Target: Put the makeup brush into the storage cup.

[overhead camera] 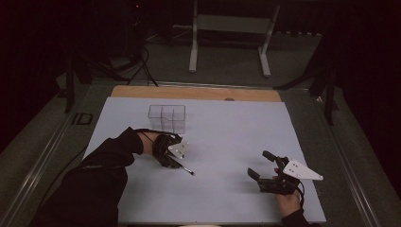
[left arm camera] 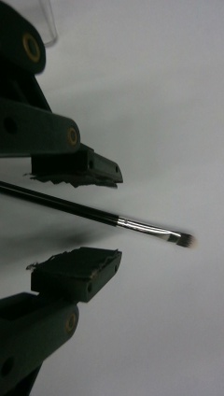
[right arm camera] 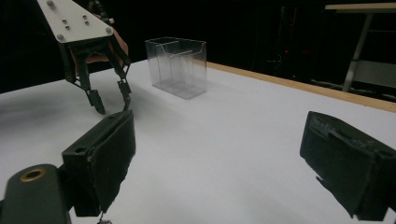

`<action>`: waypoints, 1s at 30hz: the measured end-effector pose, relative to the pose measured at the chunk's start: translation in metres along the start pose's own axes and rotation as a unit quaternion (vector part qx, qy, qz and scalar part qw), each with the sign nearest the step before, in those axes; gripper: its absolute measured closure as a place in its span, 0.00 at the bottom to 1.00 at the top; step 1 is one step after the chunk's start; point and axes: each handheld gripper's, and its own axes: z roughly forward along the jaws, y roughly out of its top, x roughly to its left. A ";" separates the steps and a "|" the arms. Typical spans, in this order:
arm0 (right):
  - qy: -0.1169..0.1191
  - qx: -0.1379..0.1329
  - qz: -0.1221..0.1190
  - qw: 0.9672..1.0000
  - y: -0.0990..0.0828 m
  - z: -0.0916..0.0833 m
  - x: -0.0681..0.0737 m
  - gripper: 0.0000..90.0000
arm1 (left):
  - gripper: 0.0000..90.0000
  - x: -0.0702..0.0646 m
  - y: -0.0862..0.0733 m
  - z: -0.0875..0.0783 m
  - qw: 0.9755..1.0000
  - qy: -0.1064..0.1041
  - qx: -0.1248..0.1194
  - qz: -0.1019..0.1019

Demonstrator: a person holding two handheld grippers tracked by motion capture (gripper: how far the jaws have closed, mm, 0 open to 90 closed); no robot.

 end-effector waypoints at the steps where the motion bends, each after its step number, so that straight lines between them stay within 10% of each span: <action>1: 0.000 -0.001 0.001 1.000 0.000 0.000 0.000 0.12 | 0.65 0.000 0.001 0.001 1.000 0.001 0.003 0.004; 30: -0.005 0.000 0.002 1.000 0.000 -0.001 -0.001 0.12 | 0.85 0.005 0.014 0.024 0.995 -0.030 0.070 0.056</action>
